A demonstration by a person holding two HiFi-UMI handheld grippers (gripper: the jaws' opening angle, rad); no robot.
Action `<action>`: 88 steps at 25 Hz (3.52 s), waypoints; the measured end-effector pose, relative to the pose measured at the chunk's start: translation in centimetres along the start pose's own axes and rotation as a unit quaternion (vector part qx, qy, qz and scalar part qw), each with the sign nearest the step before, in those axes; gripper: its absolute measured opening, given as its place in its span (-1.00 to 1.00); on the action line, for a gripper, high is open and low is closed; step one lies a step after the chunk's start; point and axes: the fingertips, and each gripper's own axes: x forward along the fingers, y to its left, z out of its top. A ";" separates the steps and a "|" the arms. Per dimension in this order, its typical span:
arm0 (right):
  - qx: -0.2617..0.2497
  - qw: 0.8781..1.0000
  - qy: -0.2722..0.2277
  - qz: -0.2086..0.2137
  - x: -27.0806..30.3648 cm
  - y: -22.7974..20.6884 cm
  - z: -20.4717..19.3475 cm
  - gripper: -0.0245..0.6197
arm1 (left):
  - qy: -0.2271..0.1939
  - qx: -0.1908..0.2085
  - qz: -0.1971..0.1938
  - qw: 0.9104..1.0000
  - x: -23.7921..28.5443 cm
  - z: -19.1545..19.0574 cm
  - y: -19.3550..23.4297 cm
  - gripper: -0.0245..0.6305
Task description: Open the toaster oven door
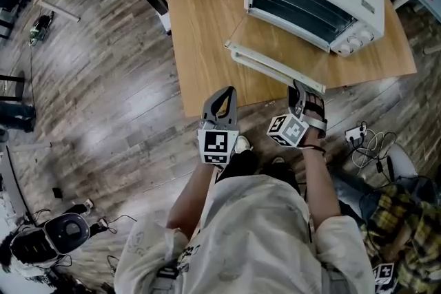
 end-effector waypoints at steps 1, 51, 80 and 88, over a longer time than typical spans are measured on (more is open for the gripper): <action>0.000 1.000 0.000 -0.004 0.1 0.2 -0.2 -0.63 | 0.001 0.000 0.000 1.000 0.0 -0.3 -0.2 -0.88; 0.354 0.925 -0.068 0.120 -4.8 2.3 -4.2 -0.71 | 0.016 0.002 -0.009 1.000 2.1 -0.5 -3.3 -0.88; 0.418 0.875 -0.237 -0.064 -16.0 -22.8 -13.0 -0.71 | -0.114 0.067 0.013 0.991 -0.6 16.0 -11.2 -0.88; 0.417 0.866 -0.266 -0.078 -17.4 -24.6 -12.3 -0.72 | -0.146 0.074 0.037 0.986 -1.9 18.4 -10.6 -0.88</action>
